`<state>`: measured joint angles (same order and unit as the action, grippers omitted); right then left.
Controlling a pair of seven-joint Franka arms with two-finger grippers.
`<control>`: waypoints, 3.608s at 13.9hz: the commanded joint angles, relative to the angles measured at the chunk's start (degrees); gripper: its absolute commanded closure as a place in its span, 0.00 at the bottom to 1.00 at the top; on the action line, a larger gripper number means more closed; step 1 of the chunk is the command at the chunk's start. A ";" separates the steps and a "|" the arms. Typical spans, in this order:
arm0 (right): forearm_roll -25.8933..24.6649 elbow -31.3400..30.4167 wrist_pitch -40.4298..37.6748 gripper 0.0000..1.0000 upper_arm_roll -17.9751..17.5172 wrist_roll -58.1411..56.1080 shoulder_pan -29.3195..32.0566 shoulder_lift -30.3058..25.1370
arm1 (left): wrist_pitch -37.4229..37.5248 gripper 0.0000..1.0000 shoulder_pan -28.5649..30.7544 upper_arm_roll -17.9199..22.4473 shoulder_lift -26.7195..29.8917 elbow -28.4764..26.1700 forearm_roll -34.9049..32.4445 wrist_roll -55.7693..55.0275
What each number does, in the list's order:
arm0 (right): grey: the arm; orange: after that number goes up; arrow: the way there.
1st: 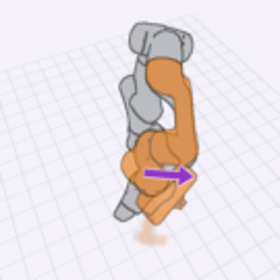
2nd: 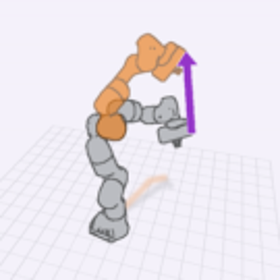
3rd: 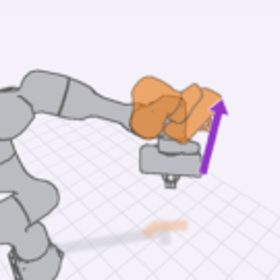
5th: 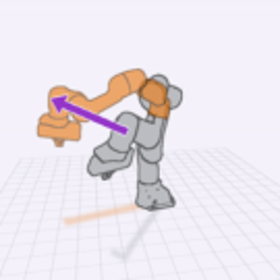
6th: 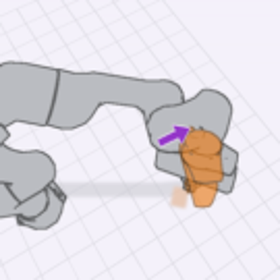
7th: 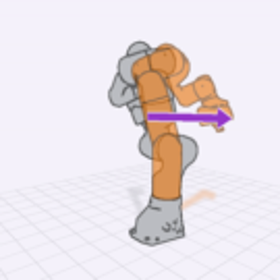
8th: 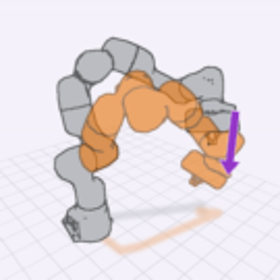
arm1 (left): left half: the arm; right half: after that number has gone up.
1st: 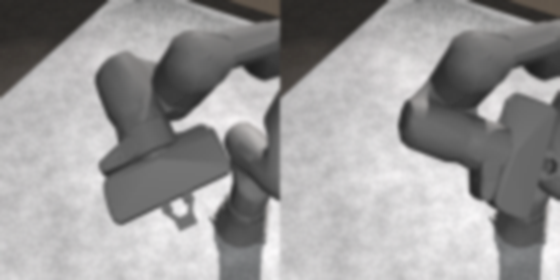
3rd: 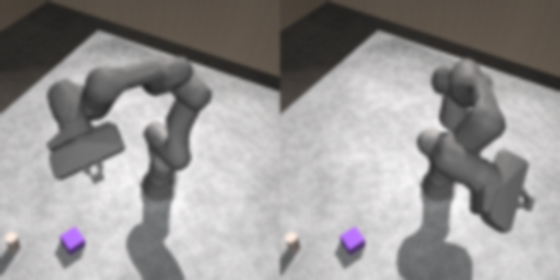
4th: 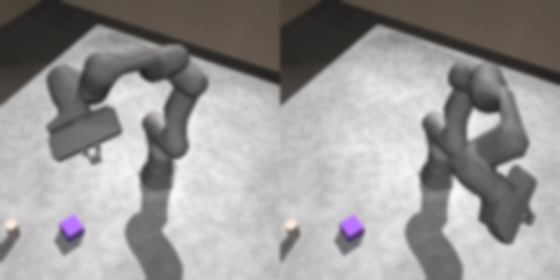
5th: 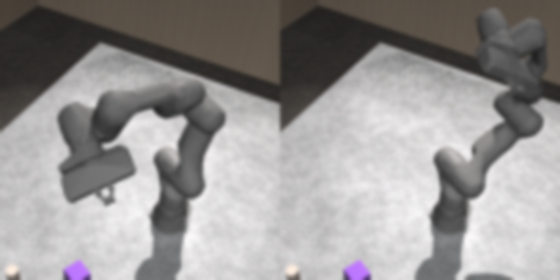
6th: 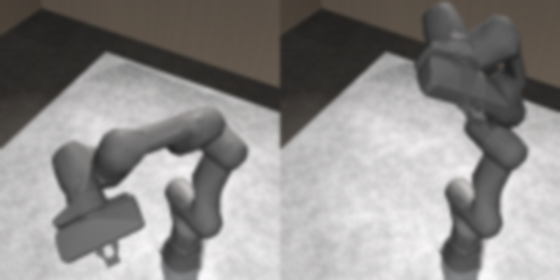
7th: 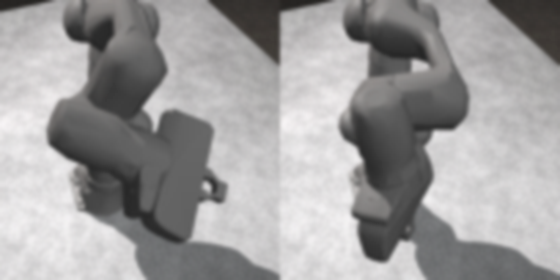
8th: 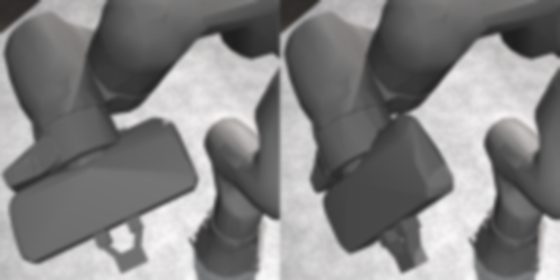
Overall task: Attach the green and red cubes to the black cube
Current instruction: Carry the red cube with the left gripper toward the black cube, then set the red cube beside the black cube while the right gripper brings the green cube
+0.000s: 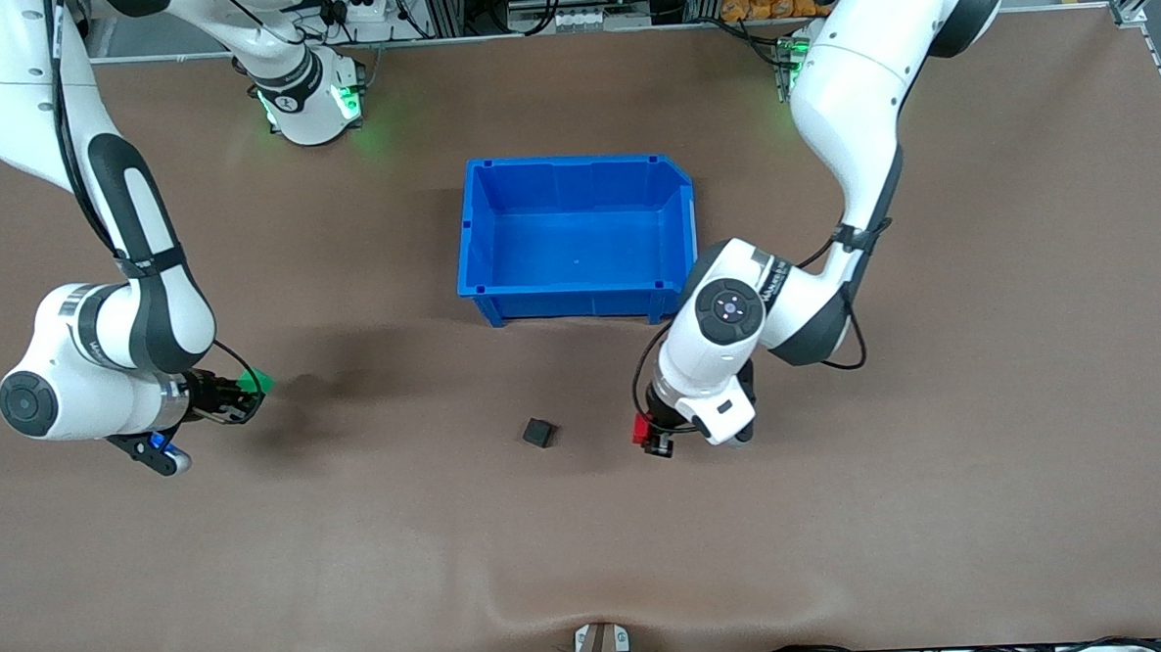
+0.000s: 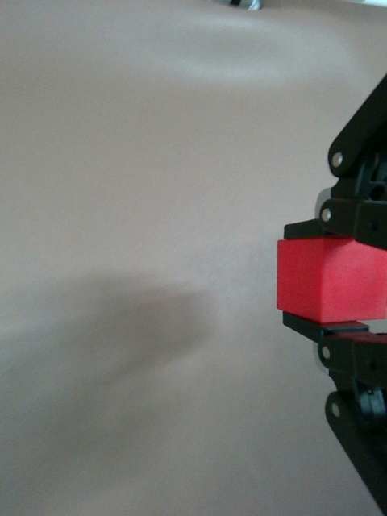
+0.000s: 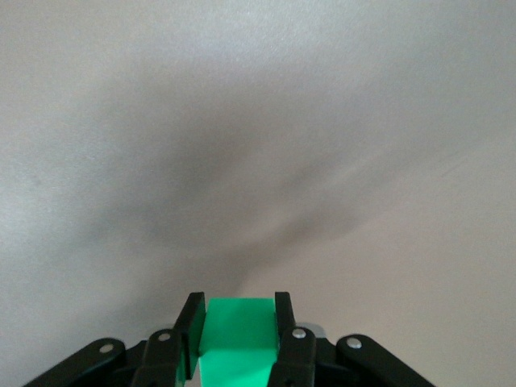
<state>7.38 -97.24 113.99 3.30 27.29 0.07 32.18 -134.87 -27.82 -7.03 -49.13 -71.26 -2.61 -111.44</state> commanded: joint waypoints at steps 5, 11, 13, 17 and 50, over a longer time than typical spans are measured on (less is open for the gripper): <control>0.88 3.98 -0.70 1.00 0.22 16.46 -4.72 2.00 | -13.56 1.00 -3.46 1.32 -6.41 3.85 0.59 0.17; 6.40 8.12 -0.52 1.00 0.22 27.46 -8.06 5.69 | -19.90 1.00 -9.79 6.85 -10.36 4.73 0.59 0.61; 10.01 8.12 -0.17 1.00 0.22 30.79 -8.85 6.22 | -21.83 1.00 -11.20 7.73 -11.59 5.35 0.59 0.61; 10.72 9.61 0.09 1.00 0.13 37.21 -10.44 7.63 | -23.68 1.00 -12.25 8.18 -13.70 6.40 0.59 0.70; 22.06 24.28 15.65 1.00 0.04 76.42 -25.99 21.51 | -1.48 0.00 -9.63 10.81 -4.49 8.86 -0.38 5.50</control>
<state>28.18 -76.88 129.74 2.87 101.33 -25.06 51.06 -140.77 -38.47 3.82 -56.28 -61.49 -2.53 -109.84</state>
